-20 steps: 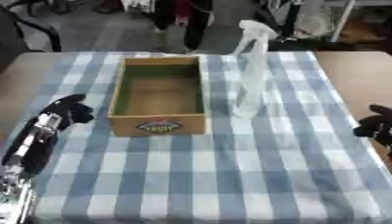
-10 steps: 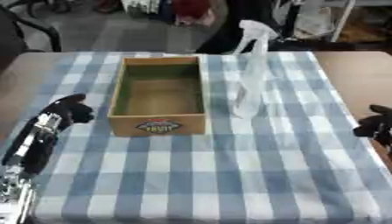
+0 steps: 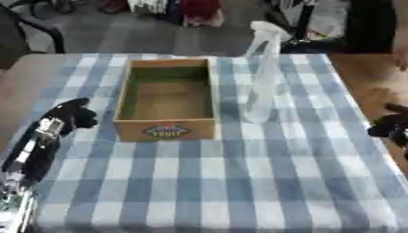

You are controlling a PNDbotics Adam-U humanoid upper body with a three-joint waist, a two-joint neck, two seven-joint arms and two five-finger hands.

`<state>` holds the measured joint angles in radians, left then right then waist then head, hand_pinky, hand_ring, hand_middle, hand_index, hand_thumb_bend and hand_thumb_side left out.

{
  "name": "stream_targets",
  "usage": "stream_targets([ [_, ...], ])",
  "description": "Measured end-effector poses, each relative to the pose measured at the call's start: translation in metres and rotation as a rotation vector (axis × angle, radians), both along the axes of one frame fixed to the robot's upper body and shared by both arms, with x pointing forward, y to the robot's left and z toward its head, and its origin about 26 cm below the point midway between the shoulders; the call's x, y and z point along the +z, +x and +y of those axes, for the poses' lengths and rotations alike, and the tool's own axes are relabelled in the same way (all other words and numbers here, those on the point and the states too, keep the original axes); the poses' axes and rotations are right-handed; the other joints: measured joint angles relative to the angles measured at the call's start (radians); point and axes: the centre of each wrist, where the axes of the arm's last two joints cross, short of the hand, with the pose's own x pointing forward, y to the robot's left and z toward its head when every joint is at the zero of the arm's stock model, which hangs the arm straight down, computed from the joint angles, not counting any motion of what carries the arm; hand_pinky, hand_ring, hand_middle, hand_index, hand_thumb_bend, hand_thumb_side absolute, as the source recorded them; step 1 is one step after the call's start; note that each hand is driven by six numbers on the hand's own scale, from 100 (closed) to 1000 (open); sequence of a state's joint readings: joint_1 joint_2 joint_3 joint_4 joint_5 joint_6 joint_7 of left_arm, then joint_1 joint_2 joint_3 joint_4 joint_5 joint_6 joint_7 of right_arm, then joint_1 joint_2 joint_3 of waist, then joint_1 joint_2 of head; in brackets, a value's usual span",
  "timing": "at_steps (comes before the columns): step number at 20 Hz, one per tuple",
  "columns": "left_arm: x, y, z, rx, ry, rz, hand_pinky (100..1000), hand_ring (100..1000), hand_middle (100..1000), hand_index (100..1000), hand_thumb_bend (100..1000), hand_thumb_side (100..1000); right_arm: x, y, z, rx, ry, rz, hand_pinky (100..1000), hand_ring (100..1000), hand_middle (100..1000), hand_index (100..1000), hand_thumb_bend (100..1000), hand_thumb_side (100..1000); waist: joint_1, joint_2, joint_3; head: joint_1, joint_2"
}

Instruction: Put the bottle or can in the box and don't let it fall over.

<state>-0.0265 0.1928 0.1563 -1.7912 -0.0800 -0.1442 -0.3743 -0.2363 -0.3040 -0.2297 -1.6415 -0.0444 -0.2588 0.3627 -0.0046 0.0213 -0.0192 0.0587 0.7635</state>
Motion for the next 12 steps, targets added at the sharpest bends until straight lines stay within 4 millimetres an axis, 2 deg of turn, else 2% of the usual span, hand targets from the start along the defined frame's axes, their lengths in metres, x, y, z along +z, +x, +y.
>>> stream_targets([
  [3,0.0,0.0,-0.001,-0.009,0.0,0.003,743,668,639,863,119,968,0.041,0.024,-0.004,0.013,-0.108,-0.122,737,673,651,871,100,527,-0.004,-0.001,0.009,-0.003,0.0],
  [5,0.0,0.0,-0.002,-0.014,0.0,0.004,743,669,639,863,119,969,0.064,0.039,-0.004,0.027,-0.18,-0.186,752,691,665,884,100,517,-0.004,-0.001,0.017,-0.008,0.0],
  [7,-0.001,0.0,-0.003,-0.021,0.0,0.005,743,669,639,863,119,969,0.083,0.053,-0.002,0.051,-0.255,-0.236,764,704,682,892,100,443,-0.005,-0.001,0.023,-0.012,0.0],
  [12,-0.001,0.001,-0.005,-0.037,0.0,0.008,743,670,639,863,118,969,0.121,0.093,0.01,0.123,-0.433,-0.303,805,753,738,928,100,410,-0.008,-0.001,0.043,-0.029,0.0],
])
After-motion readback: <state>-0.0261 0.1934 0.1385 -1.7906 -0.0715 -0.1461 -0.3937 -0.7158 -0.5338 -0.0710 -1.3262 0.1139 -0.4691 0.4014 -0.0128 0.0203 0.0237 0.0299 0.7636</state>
